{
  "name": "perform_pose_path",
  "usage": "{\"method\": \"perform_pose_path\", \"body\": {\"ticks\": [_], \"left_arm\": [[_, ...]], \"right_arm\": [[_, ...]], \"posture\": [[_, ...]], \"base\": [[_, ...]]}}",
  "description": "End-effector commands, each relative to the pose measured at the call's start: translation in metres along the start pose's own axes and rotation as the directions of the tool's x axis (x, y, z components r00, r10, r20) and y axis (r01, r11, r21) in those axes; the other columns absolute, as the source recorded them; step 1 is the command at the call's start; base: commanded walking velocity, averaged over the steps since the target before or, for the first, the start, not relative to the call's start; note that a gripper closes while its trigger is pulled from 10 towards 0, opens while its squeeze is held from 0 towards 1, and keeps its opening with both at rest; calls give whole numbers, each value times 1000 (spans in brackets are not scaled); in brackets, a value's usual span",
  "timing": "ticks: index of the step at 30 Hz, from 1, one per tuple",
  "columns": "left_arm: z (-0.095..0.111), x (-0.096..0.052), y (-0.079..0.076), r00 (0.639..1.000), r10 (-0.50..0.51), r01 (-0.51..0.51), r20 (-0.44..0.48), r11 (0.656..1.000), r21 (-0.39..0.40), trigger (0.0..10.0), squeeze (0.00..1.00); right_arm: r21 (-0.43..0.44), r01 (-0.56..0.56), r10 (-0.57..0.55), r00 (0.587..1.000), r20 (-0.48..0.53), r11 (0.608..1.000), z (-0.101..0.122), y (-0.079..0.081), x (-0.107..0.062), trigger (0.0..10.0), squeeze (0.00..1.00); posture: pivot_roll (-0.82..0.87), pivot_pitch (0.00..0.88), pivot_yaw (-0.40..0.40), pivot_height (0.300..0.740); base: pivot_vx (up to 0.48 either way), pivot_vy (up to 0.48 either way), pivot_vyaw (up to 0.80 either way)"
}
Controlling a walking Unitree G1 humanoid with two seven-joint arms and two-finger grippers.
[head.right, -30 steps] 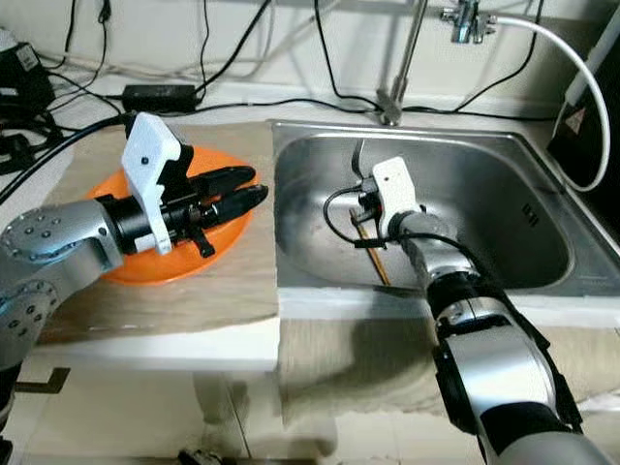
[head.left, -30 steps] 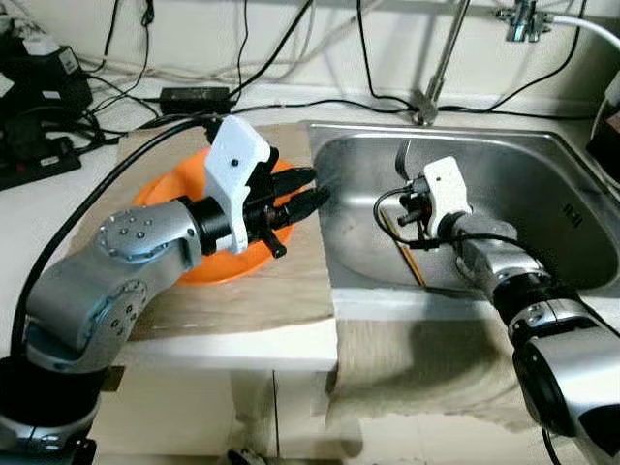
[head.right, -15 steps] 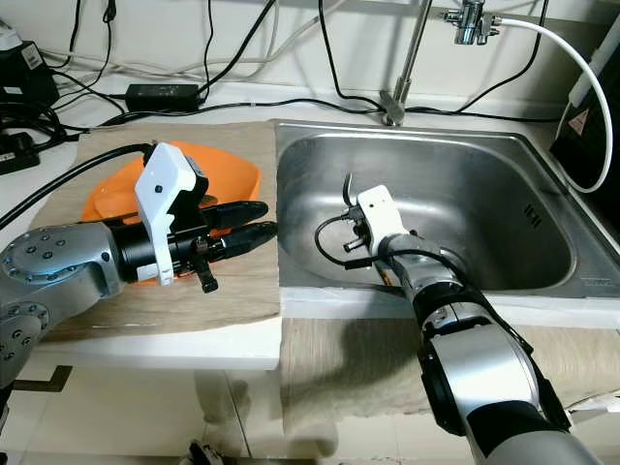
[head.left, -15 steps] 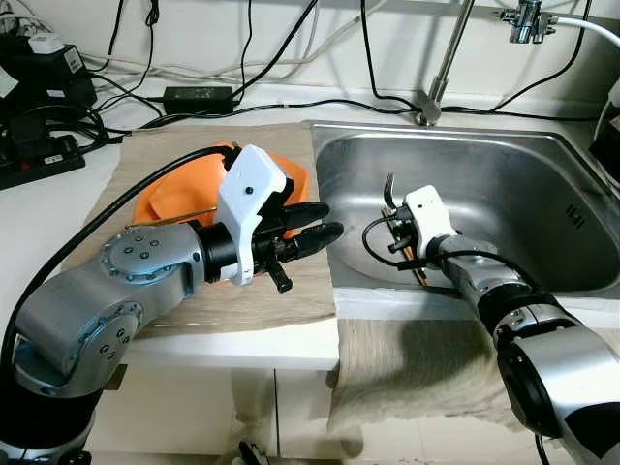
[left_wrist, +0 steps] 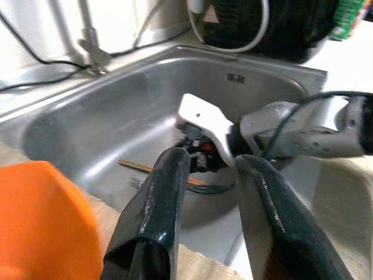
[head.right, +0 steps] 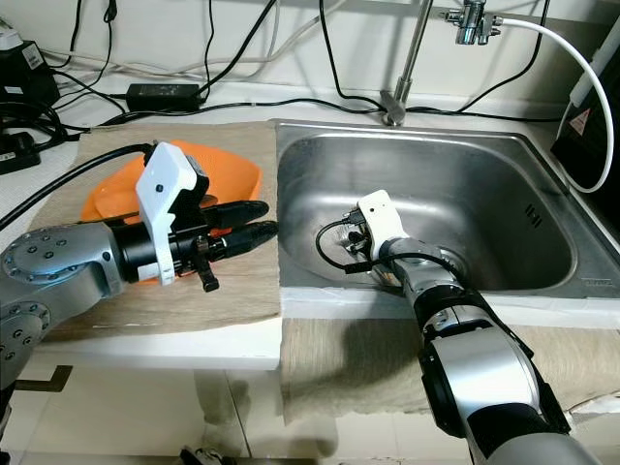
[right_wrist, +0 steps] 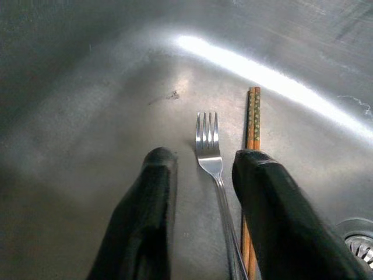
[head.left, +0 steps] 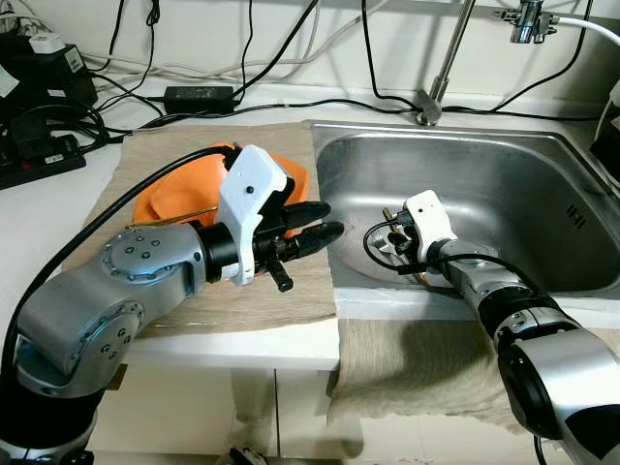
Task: Kitchen organization
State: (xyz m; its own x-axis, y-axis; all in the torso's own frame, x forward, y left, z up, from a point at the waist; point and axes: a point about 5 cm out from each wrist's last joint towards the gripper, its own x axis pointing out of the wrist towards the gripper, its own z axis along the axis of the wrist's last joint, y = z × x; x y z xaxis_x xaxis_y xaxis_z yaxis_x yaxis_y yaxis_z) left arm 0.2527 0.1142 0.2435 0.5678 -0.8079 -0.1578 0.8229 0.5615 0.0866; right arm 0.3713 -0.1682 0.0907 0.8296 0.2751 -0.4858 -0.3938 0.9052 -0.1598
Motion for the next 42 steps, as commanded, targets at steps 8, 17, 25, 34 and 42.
{"method": "perform_pose_path", "body": {"ticks": [8, 17, 25, 34, 42], "left_arm": [[14, -29, 60, 913, 406, -407, 25, 914, 1, 10000, 937], [15, -65, 72, 938, 346, -345, 6, 931, 117, 10000, 1000], [-3, -90, 60, 973, 164, -135, -162, 976, 174, 10000, 0], [-11, -104, 70, 941, 266, -218, -207, 948, 231, 10000, 0], [-15, -119, 75, 936, 257, -214, -240, 958, 193, 10000, 0]], "right_arm": [[113, -138, 77, 899, 431, 984, 77, -1, -8, 10000, 0], [-53, -354, 298, 688, 662, 934, 107, 16, -47, 10000, 0], [-193, -496, 490, 585, 647, 847, 94, 34, -90, 10000, 0], [-215, -588, 579, 545, 606, 779, 83, 62, -117, 10000, 0], [-202, -614, 600, 558, 573, 763, 76, 67, -124, 10000, 0]], "posture": [[57, 6, -52, 740], [37, 0, -48, 740], [28, 0, -52, 740], [28, 0, -66, 740], [26, 0, -68, 740]], "base": [[0, 0, 0], [0, 0, 0], [0, 0, 0], [0, 0, 0], [0, 0, 0]]}}
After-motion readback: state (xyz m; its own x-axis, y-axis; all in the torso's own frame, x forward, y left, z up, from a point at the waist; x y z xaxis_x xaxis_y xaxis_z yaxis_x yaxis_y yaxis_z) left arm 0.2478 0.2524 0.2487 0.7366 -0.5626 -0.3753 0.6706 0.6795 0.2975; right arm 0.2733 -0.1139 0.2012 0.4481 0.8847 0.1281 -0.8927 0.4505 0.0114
